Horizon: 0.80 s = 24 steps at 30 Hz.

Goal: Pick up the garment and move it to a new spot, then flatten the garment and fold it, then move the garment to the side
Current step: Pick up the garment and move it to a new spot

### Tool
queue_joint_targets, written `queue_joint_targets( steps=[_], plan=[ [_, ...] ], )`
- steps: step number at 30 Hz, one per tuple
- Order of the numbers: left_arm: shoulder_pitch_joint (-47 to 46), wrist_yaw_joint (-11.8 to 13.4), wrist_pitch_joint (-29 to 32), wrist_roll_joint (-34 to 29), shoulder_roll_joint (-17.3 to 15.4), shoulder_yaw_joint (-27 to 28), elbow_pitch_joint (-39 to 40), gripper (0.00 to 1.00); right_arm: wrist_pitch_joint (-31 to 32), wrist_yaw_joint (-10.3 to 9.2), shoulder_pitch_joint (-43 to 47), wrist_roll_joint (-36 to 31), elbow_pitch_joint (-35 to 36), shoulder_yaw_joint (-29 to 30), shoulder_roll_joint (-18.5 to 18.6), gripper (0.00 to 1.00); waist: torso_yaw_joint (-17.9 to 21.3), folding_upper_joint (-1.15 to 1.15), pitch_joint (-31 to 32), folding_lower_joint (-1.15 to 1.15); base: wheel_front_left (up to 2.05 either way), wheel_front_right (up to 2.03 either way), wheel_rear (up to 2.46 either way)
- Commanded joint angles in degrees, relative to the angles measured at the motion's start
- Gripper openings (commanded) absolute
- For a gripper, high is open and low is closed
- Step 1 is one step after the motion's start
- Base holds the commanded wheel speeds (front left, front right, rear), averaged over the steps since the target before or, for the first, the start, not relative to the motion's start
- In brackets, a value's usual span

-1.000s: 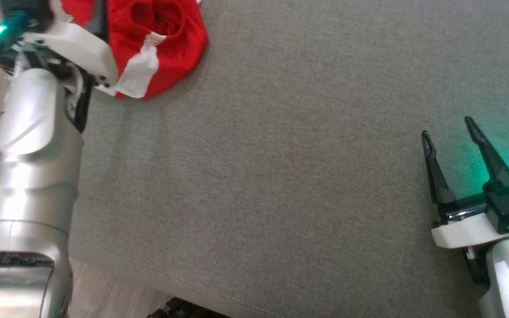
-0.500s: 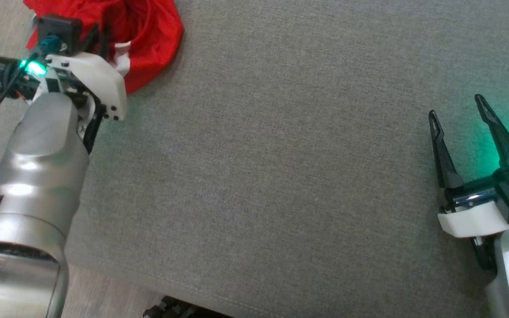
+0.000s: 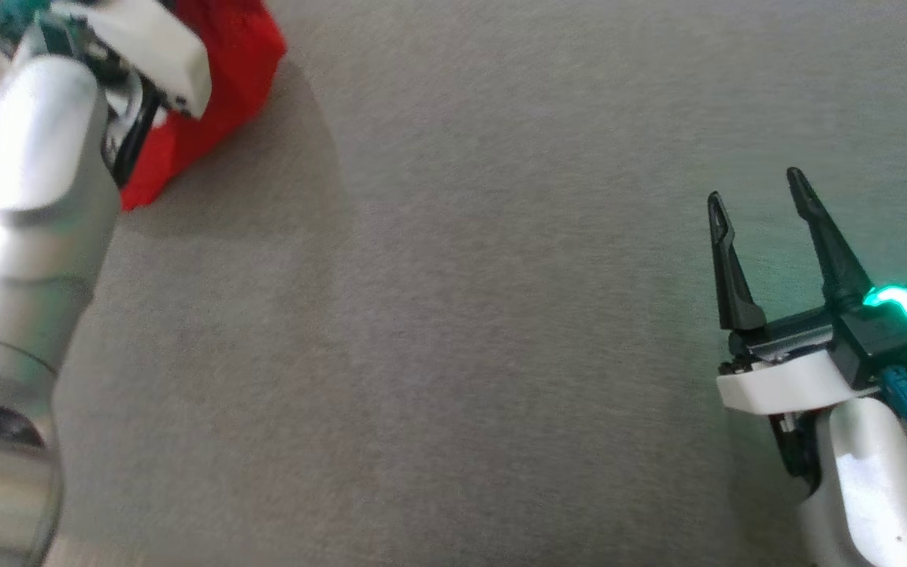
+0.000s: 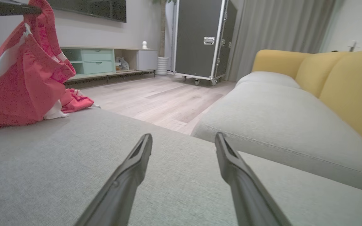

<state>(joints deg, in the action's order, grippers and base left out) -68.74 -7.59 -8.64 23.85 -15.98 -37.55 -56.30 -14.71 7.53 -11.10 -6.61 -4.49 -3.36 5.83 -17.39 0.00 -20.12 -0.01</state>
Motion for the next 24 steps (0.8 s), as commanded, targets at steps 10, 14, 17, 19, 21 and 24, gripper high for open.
queue_joint_targets(
  steps=[10, 14, 17, 19, 21, 24],
  plan=[
    [-9.69, 0.10, 5.33, 10.14, -10.25, -10.25, 19.88, 0.00, -0.29, -0.04, 1.16, 5.69, 0.94, -2.53, -2.90, 1.00, 22.56, 0.00, 15.00, 0.01, 0.00, 0.00, 0.00],
    [-12.15, 0.10, 6.99, 13.14, -10.15, -12.22, 24.58, 0.00, -0.29, -0.04, 1.60, 8.26, 1.69, -2.90, -2.93, 1.00, 27.47, 0.00, 15.76, 0.01, 0.00, 0.00, 0.00],
    [-12.27, 0.10, 7.68, 14.82, -9.97, -12.88, 25.76, 0.00, -0.29, -0.04, 1.89, 9.04, 1.95, -3.18, -2.93, 1.00, 29.27, 0.00, 15.79, 0.01, 0.00, 0.00, 0.00],
    [-11.11, 0.10, 8.14, 16.16, -9.77, -13.72, 26.40, 0.00, -0.29, -0.04, 2.21, 9.56, 2.26, -3.25, -2.94, 1.00, 30.33, 0.00, 15.57, 0.01, 0.00, 0.00, 0.00],
    [-8.11, 0.10, 8.20, 17.71, -9.75, -14.33, 26.37, 0.00, -0.29, -0.04, 2.46, 9.82, 2.50, -3.42, -2.94, 1.00, 30.90, 0.00, 15.37, 0.01, 0.00, 0.00, 0.00],
    [-0.40, 0.12, 7.58, 19.46, -10.12, -15.95, 25.46, 0.00, -0.29, -0.04, 2.96, 9.95, 2.62, -3.43, -2.94, 1.00, 31.23, 0.00, 15.12, 0.01, 0.00, 0.00, 0.00]
  ],
)
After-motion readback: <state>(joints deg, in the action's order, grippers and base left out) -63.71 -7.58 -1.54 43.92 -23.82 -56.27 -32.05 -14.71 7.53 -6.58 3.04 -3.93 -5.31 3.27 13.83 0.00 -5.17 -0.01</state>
